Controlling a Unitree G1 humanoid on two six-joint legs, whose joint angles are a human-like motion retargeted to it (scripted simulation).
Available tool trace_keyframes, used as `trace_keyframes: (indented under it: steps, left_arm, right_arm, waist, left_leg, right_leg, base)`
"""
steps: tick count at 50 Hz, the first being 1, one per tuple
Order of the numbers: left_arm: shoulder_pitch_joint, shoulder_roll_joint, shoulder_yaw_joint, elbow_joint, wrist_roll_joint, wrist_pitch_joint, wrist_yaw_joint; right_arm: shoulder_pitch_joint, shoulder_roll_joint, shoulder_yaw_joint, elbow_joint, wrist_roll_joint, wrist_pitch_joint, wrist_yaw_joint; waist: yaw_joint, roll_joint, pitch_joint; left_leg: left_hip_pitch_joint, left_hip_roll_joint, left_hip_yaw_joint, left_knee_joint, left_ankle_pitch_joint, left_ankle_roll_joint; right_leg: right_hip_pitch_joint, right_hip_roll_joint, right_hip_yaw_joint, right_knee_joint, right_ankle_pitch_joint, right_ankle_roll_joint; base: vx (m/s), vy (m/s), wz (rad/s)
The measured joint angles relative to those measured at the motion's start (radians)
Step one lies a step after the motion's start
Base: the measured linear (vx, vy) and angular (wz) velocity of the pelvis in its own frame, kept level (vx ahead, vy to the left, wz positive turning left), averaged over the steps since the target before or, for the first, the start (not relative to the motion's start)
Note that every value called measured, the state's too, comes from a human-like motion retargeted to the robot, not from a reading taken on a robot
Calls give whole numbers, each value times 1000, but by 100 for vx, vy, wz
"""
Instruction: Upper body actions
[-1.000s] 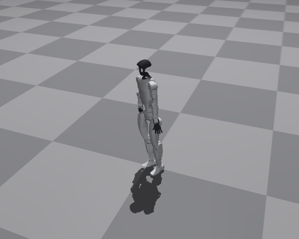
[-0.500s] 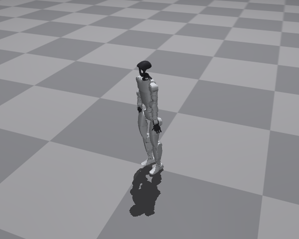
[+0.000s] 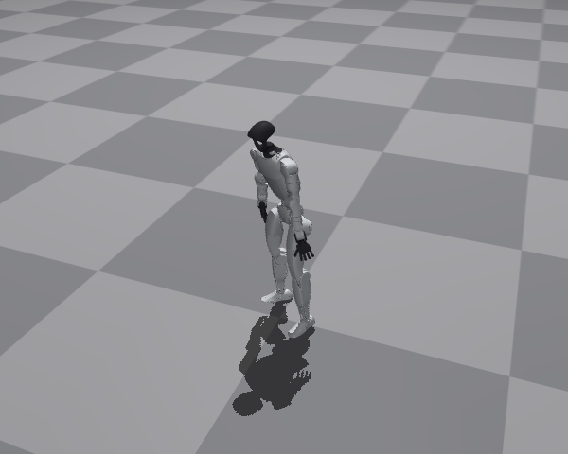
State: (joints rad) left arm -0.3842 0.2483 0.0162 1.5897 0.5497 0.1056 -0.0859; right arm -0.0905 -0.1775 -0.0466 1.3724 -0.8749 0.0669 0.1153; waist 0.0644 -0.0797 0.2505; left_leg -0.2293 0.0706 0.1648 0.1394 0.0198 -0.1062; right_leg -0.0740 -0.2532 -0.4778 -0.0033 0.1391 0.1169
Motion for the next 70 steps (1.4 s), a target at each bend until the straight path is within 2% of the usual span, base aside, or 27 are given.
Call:
trace_keyframes:
  steps: [4,7,11,14,19,22,30,35,38,45,51,55,59,65,70]
  left_arm:
    - [-125,-40,-89,-98,-55,-81,5]
    - [-193,-56,-102,-177,-90,-93,52]
    - [-360,-45,-100,-219,-156,-112,77]
    - [-500,-25,-125,-233,-203,-127,86]
    - [-673,-45,-137,-285,-215,-133,136]
    - [-750,-56,-125,-334,-268,-156,169]
    - [-874,-46,-151,-462,-445,-248,223]
    - [-803,-58,-190,-513,-493,-318,289]
    - [-747,-57,-201,-515,-485,-331,322]
    - [-632,-59,-202,-477,-459,-302,311]
    - [-669,-54,-176,-457,-453,-304,324]
    - [-738,-28,-150,-444,-443,-299,322]
    - [-748,-3,-153,-422,-432,-299,306]
    - [-567,7,-158,-375,-333,-270,229]
    - [-349,-49,-120,-291,-297,-118,118]
  right_arm:
    - [-91,-76,-36,-56,47,-37,-48]
    - [-200,-146,-8,-92,41,-53,-57]
    - [-402,-195,5,-166,30,-59,-24]
    - [-509,-212,-3,-258,79,-106,5]
    - [-656,-220,-3,-382,160,-185,11]
    - [-752,-218,37,-433,213,-215,-2]
    - [-911,-243,178,-563,390,-268,23]
    - [-873,-228,264,-599,483,-337,14]
    - [-841,-209,316,-594,506,-374,9]
    - [-775,-175,366,-545,466,-394,22]
    - [-814,-178,313,-516,448,-401,29]
    - [-875,-205,259,-497,385,-395,18]
    - [-865,-223,189,-485,330,-393,29]
    - [-658,-175,82,-415,209,-346,-42]
    - [-434,-138,27,-297,89,-237,-179]
  waist:
    - [32,58,102]
    - [28,91,161]
    - [17,139,207]
    - [31,150,246]
    - [108,136,260]
    - [145,153,259]
    - [230,121,265]
    - [233,70,269]
    - [230,38,269]
    - [212,30,269]
    - [218,28,269]
    - [234,43,269]
    - [236,100,237]
    - [196,184,227]
    - [110,210,219]
  left_leg:
    - [-117,28,3,56,3,-8]
    - [-200,72,69,99,5,-6]
    - [-411,155,81,232,-15,-21]
    - [-565,194,76,356,-47,-16]
    - [-805,276,122,586,-125,21]
    - [-964,345,84,750,-185,31]
    - [-1300,465,3,1171,-333,65]
    - [-1341,518,18,1431,-437,87]
    - [-1341,557,22,1583,-497,98]
    - [-1341,603,-23,1871,-622,142]
    - [-1341,611,-5,1846,-643,172]
    - [-1341,603,-31,1678,-584,140]
    - [-1290,568,-49,1455,-518,106]
    - [-966,502,-10,1083,-433,45]
    - [-625,382,75,705,-306,25]
  right_leg:
    - [-121,1,1,39,17,-15]
    - [-241,14,53,101,17,-39]
    - [-459,75,107,215,-8,-84]
    - [-584,107,127,286,-26,-109]
    - [-828,157,184,475,-77,-159]
    - [-974,212,197,613,-117,-188]
    - [-1321,262,174,1041,-249,-286]
    - [-1439,230,216,1369,-365,-339]
    - [-1483,220,249,1546,-425,-364]
    - [-1496,190,296,1831,-539,-378]
    - [-1496,197,295,1808,-560,-379]
    - [-1437,220,238,1620,-515,-377]
    - [-1309,249,205,1348,-439,-310]
    - [-943,260,227,925,-323,-195]
    - [-612,204,229,547,-189,-113]
  base:
    - [-41,6,22]
    - [-29,28,-72]
    - [-34,18,-70]
    - [-27,1,-42]
    - [-24,-5,-75]
    - [-18,-2,-89]
    - [-6,-3,-65]
    - [3,0,-3]
    - [8,-1,-23]
    - [17,13,-14]
    - [4,6,0]
    - [-5,-16,3]
    - [-3,-4,5]
    - [12,7,38]
    - [18,4,90]
